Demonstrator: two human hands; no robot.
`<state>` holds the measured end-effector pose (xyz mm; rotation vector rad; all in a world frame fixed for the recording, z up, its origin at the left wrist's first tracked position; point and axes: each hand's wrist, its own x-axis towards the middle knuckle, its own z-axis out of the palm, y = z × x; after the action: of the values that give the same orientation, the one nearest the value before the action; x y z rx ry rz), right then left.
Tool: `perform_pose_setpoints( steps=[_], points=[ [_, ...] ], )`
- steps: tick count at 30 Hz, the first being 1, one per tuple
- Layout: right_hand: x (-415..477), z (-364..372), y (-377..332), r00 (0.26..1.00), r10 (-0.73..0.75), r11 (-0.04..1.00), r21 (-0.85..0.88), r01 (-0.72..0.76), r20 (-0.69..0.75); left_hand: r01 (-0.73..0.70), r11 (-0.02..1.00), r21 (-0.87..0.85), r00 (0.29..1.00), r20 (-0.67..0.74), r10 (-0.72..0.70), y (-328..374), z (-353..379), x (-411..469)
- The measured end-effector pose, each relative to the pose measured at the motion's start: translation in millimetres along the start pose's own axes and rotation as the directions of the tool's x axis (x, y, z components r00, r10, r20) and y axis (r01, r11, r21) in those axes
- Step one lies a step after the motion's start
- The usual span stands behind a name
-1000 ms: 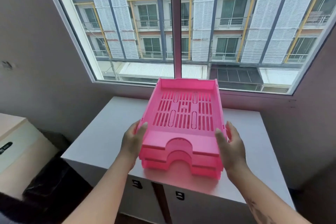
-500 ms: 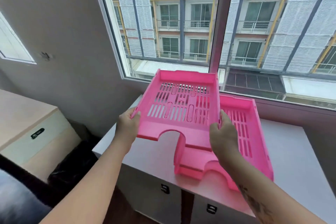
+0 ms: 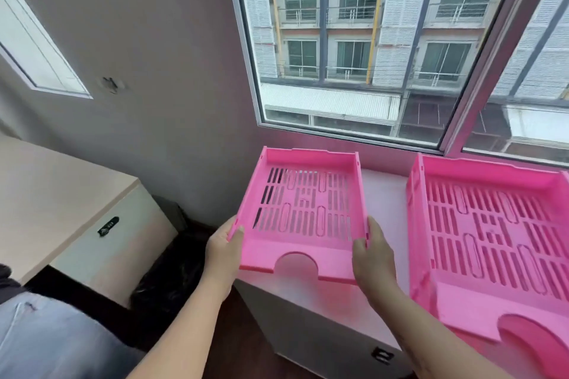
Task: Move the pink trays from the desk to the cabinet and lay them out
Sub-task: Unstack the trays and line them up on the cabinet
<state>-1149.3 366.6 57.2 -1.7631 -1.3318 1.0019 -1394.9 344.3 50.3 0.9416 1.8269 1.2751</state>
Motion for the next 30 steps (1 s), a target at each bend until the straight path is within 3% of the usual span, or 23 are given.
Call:
perform_pose_setpoints(
  steps=[4,11,13,16,19,24,30],
  points=[
    [-6.9,10.7,14.7,1.000,0.027,1.000,-0.009,-0.027,-0.003,0.010,1.000,-0.020,1.000,0.026,-0.009,-27.0,2.5,0.9],
    [4.6,5.2,8.7,1.000,-0.005,0.998,-0.058,0.005,0.009,0.023,0.992,0.128,0.999,0.040,-0.028,-19.5,-4.9,9.8],
    [10.6,-5.2,-4.7,0.997,-0.066,0.996,-0.054,0.064,-0.038,-0.038,0.984,0.173,0.999,-0.004,0.039,-1.6,-0.5,13.0],
    [16.1,-32.5,-26.4,0.971,-0.203,0.979,-0.049,0.199,-0.125,-0.256,0.920,0.296,0.954,-0.075,0.290,36.1,29.0,7.1],
    [22.0,-78.1,-33.8,0.934,-0.293,0.956,-0.091,0.280,-0.205,-0.399,0.877,0.267,0.914,0.042,0.403,67.1,86.2,-8.8],
    [34.1,-188.1,-2.6,0.869,-0.396,0.871,-0.421,0.253,-0.297,-0.385,0.906,0.173,0.883,0.354,0.308,91.8,182.4,-57.9],
    [31.8,-291.8,62.4,0.944,-0.081,0.859,-0.503,-0.096,-0.319,-0.190,0.955,0.228,0.845,0.533,0.041,98.0,244.5,-99.7]
  ],
)
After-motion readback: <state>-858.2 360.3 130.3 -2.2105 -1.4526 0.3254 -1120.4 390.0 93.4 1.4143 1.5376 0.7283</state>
